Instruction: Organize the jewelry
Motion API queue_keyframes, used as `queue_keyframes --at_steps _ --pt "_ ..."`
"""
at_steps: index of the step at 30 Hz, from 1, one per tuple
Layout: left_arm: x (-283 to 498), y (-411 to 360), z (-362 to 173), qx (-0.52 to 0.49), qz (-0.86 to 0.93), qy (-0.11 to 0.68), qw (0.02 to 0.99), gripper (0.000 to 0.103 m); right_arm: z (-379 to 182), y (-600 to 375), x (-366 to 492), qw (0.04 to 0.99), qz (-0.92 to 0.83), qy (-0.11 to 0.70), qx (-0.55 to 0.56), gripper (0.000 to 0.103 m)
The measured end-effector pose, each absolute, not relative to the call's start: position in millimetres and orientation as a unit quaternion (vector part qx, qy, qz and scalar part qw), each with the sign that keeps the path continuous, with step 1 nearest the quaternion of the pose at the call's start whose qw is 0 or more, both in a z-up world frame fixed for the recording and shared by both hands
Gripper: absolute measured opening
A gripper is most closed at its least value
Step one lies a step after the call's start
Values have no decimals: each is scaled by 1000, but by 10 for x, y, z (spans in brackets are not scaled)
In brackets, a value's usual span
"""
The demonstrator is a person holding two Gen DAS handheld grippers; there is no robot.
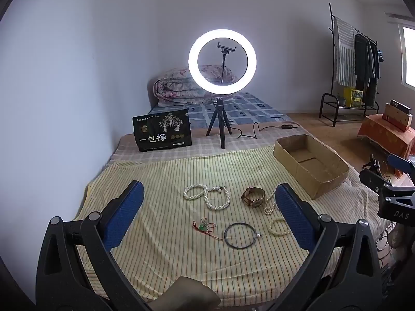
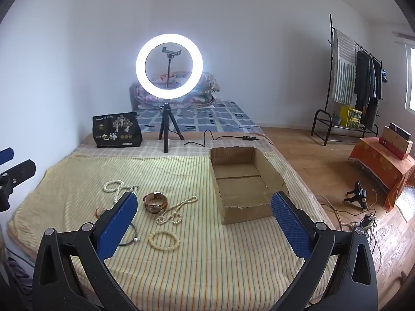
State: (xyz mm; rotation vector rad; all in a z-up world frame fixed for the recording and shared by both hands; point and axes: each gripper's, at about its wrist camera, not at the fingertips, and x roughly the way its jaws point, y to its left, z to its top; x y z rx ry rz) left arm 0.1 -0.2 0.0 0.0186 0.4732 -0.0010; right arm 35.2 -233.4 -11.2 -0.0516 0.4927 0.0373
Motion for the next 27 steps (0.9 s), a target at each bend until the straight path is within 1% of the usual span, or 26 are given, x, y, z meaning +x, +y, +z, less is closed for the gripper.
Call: queue_keyframes --at_steps 9,10,15,27 --pt "25 17 6 8 2 237 971 103 -105 -2333 341 971 23 237 -24 102" --pt "9 -57 31 20 -2 233 972 103 -101 -2357 361 970 23 241 -21 102" --pt "22 -88 119 16 -3 234 972 103 -101 -2349 361 969 22 243 -24 102" --pt "11 -46 80 14 -8 229 973 103 -110 -2323 374 969 23 245 -25 102"
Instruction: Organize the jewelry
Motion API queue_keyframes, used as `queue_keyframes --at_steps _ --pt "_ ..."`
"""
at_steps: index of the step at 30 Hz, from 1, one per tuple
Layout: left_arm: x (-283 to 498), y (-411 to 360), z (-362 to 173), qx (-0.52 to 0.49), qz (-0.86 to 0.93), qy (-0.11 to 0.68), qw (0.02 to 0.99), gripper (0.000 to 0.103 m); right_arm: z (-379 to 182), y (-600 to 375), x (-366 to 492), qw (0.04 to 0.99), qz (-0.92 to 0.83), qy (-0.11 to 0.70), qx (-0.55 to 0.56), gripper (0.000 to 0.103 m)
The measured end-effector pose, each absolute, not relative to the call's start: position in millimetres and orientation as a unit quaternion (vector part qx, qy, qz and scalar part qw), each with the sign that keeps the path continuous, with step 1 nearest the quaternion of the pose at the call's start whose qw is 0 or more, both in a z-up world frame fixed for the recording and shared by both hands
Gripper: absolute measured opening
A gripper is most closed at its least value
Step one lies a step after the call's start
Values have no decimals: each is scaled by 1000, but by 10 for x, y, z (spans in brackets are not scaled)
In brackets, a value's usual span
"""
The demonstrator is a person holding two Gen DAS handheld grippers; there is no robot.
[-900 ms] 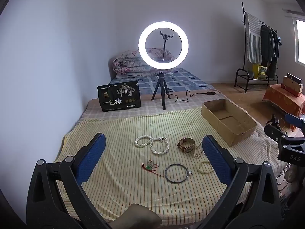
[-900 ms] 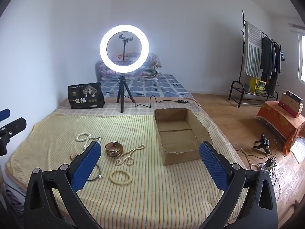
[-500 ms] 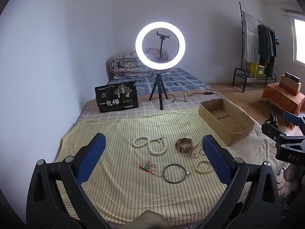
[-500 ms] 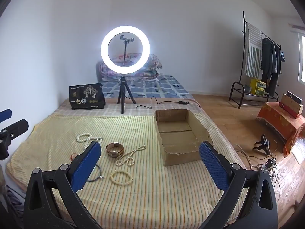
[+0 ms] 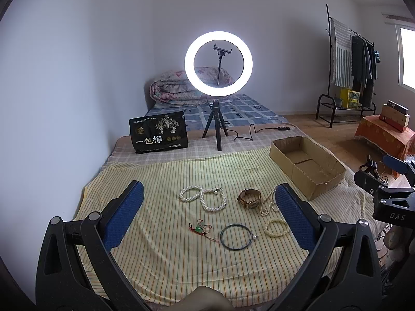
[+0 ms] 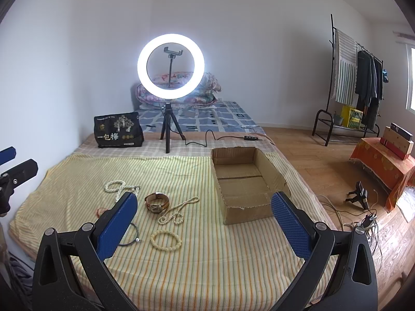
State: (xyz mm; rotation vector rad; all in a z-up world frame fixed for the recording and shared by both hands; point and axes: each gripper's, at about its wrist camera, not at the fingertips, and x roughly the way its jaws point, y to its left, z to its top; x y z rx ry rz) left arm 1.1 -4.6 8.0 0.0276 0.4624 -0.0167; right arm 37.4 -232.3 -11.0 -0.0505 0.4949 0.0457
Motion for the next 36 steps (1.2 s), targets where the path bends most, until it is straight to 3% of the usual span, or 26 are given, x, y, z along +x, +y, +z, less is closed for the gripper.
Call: queue_keyframes --at_steps 36 --pt "24 21 168 12 -6 224 974 103 -129 -2326 379 968 22 251 -21 102"
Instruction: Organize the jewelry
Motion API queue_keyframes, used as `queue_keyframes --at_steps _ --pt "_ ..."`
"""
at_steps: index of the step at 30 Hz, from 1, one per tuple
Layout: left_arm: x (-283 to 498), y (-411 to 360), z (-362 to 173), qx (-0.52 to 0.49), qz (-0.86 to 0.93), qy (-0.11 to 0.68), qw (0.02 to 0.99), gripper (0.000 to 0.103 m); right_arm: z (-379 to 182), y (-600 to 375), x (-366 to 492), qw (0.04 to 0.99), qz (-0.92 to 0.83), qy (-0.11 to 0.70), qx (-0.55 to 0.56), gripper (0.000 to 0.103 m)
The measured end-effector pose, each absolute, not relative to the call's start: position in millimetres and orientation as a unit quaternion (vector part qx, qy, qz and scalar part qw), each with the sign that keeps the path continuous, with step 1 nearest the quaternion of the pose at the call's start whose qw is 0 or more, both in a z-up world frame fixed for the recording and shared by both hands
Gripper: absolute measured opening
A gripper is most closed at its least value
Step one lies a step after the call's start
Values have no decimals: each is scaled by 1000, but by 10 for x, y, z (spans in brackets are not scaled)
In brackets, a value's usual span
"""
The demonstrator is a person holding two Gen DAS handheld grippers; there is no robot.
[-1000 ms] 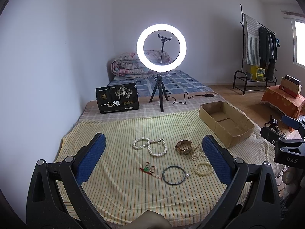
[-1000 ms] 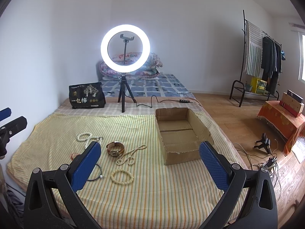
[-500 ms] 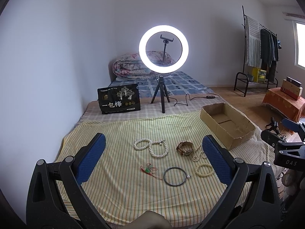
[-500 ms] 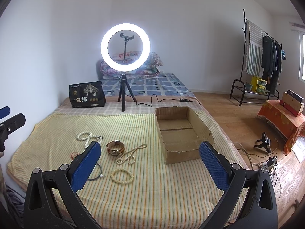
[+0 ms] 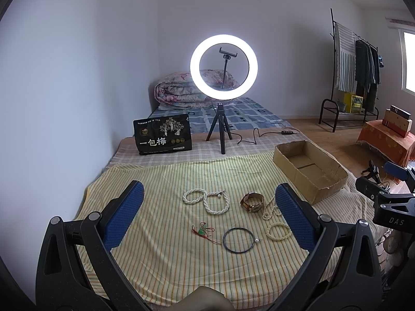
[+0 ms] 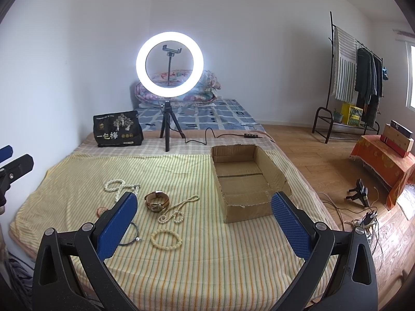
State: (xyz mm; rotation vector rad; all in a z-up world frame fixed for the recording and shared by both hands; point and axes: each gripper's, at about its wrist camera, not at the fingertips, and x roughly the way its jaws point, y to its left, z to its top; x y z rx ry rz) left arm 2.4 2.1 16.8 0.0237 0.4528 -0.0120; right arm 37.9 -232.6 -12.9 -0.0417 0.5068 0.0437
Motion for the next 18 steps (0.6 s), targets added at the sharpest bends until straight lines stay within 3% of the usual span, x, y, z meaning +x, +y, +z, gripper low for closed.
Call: queue_keyframes --at_steps 18 --pt "-1 12 121 11 -5 223 975 103 -137 -2324 377 968 21 251 -21 102"
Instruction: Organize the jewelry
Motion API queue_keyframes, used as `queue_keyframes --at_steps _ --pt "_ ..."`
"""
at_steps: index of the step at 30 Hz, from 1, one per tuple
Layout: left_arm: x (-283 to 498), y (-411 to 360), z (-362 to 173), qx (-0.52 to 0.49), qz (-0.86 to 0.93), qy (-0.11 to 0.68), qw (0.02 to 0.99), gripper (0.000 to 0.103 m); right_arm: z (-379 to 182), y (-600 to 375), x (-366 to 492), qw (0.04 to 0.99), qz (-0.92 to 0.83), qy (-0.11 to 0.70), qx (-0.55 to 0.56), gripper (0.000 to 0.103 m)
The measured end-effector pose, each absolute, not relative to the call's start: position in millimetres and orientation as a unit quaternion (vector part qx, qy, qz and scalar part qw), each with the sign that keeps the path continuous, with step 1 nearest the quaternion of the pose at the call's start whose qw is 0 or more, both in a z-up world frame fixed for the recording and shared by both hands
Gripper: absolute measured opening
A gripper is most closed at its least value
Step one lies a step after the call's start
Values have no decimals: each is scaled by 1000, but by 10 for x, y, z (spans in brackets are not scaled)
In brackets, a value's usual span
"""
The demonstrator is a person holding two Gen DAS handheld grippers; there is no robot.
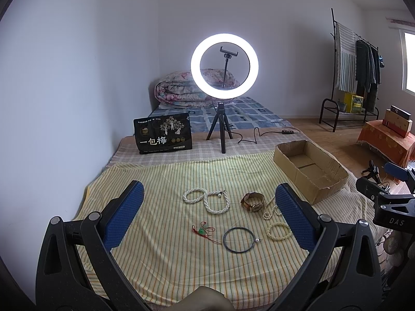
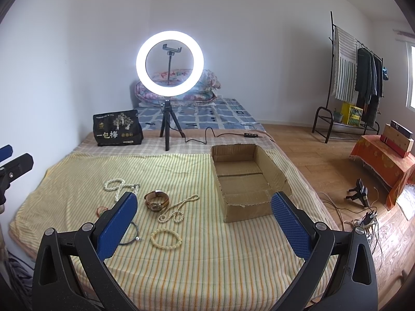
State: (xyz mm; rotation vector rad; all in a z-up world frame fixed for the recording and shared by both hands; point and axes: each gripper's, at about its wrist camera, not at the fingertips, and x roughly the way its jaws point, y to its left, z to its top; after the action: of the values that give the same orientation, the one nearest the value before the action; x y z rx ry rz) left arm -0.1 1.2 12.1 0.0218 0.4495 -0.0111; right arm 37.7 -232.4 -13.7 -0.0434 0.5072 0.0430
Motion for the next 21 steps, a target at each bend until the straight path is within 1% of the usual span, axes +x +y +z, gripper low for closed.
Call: queue_keyframes --at_steps 10,17,21 --pt "15 100 145 11 0 227 974 103 -144 -2320 387 967 22 253 -20 102" --pt "62 216 65 21 15 240 971 103 -160 -2298 422 965 20 259 -29 102" --pt "156 386 64 19 28 249 968 103 -210 -2305 472 962 16 271 -39 102"
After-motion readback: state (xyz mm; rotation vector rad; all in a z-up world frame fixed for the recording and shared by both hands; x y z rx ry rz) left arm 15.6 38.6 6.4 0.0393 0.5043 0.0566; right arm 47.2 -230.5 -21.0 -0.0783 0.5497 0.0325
